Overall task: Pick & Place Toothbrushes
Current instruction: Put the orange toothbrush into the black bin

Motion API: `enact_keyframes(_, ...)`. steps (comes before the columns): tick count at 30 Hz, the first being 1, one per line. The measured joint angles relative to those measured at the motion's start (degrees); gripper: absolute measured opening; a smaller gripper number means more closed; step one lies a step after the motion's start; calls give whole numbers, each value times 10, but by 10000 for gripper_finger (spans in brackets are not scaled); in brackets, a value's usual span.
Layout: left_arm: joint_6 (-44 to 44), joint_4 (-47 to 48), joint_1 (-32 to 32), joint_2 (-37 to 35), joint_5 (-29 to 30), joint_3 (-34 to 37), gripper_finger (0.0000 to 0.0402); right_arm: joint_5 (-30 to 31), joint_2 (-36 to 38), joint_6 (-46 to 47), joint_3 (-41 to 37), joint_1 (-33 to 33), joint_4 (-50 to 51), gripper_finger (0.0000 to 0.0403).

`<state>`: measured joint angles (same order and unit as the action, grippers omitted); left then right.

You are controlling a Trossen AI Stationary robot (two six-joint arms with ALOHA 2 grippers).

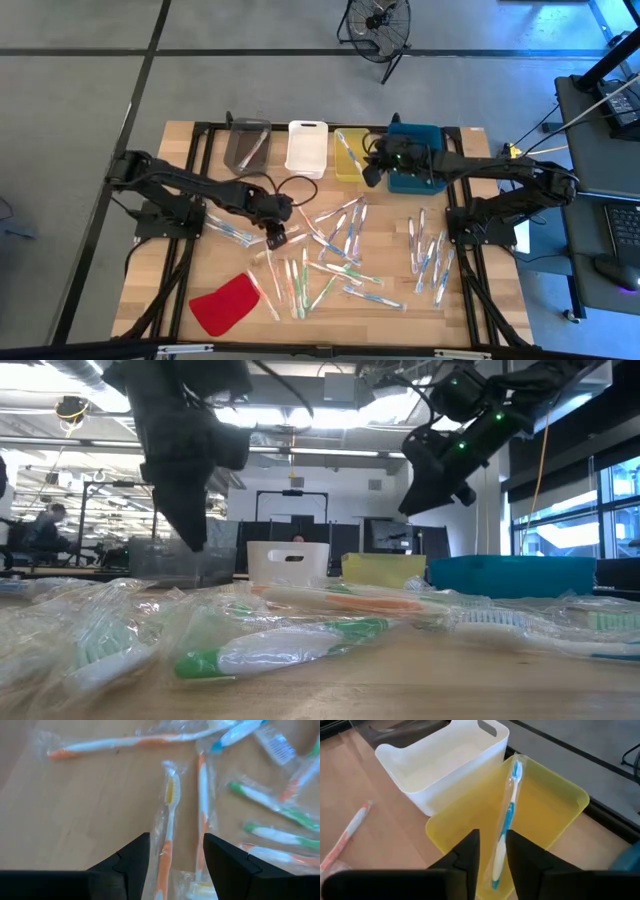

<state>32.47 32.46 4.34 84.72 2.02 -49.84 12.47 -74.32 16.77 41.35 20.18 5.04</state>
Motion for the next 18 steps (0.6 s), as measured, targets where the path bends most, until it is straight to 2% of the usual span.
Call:
enact_keyframes(13, -19, -54, 9, 88, 55, 0, 180, 1, 0, 8, -11, -4, -40, 65)
enact_keyframes(18, -42, -80, 9, 110, 55, 0, 180, 1, 0, 8, -11, -4, -41, 57)
